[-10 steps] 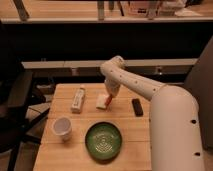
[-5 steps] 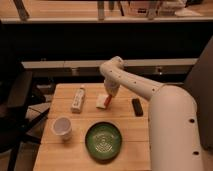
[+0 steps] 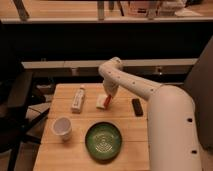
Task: Place the pepper on the white sponge
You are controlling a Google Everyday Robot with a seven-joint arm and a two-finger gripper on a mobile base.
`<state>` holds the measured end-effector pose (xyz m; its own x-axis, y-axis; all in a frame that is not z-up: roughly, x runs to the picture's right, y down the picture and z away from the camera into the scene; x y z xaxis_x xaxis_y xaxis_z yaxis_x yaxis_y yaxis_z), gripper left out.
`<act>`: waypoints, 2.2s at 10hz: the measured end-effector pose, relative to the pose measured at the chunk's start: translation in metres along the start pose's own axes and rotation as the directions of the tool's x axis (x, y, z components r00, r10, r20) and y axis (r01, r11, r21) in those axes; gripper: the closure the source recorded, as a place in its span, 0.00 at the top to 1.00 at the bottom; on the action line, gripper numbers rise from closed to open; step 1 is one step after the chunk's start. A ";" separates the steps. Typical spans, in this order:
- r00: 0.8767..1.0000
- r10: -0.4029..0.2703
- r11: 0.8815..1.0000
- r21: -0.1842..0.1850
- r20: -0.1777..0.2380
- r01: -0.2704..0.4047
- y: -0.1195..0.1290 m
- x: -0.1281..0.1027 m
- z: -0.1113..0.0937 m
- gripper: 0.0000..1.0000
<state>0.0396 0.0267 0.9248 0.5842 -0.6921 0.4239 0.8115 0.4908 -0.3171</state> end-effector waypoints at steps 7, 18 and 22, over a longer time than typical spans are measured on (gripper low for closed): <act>0.999 -0.043 0.999 0.001 -0.004 0.043 -0.004 -0.001 0.004 0.00; 0.993 -0.114 0.993 -0.001 -0.007 0.114 -0.010 -0.002 0.008 0.36; 0.990 -0.140 0.990 -0.001 -0.007 0.140 -0.012 -0.002 0.010 0.27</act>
<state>0.0291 0.0271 0.9359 0.4644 -0.7577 0.4586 0.8855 0.3879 -0.2557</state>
